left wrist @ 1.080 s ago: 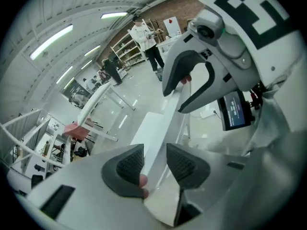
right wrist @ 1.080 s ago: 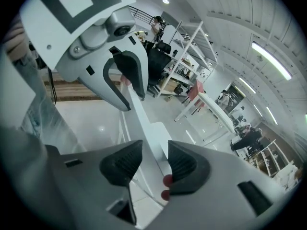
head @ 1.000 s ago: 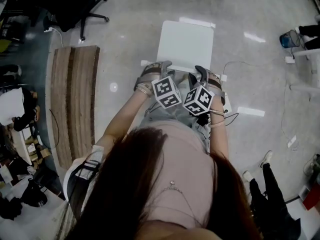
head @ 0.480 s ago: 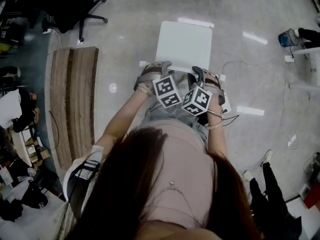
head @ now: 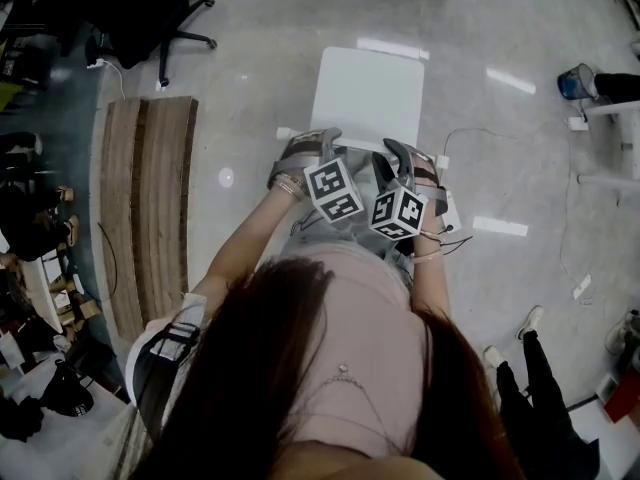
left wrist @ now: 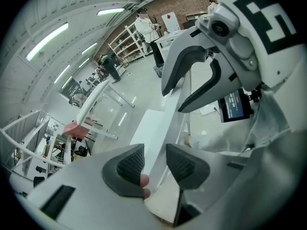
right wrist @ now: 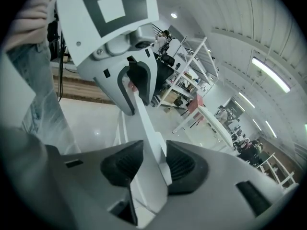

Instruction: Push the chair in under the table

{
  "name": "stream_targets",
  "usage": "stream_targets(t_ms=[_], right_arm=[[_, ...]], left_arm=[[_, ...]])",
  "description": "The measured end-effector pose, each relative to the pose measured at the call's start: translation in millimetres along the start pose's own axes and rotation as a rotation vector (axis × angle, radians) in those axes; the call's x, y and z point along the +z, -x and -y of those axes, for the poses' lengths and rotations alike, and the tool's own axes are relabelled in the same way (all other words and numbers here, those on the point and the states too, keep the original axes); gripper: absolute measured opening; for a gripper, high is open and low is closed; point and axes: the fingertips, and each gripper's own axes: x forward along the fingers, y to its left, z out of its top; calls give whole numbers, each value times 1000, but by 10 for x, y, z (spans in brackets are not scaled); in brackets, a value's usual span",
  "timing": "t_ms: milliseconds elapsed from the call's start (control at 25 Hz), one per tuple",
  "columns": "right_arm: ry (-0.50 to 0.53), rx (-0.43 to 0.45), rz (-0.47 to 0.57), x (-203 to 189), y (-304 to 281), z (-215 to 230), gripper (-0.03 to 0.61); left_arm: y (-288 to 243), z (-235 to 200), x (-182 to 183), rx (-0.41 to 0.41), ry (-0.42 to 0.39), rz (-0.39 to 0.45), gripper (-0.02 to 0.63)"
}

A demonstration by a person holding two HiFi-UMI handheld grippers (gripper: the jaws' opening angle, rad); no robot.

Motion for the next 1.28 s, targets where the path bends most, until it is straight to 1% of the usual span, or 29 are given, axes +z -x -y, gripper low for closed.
stream_targets(t_ms=[400, 680, 1280], right_arm=[[-9, 5, 15, -47, -71, 167, 155], [-13, 10, 22, -100, -182, 292, 158], [-16, 18, 33, -156, -338, 588, 163]], left_arm=[[-87, -92, 119, -3, 10, 28, 146], [-196, -204, 181, 6, 12, 22, 147], [-353, -431, 352, -8, 14, 15, 147]])
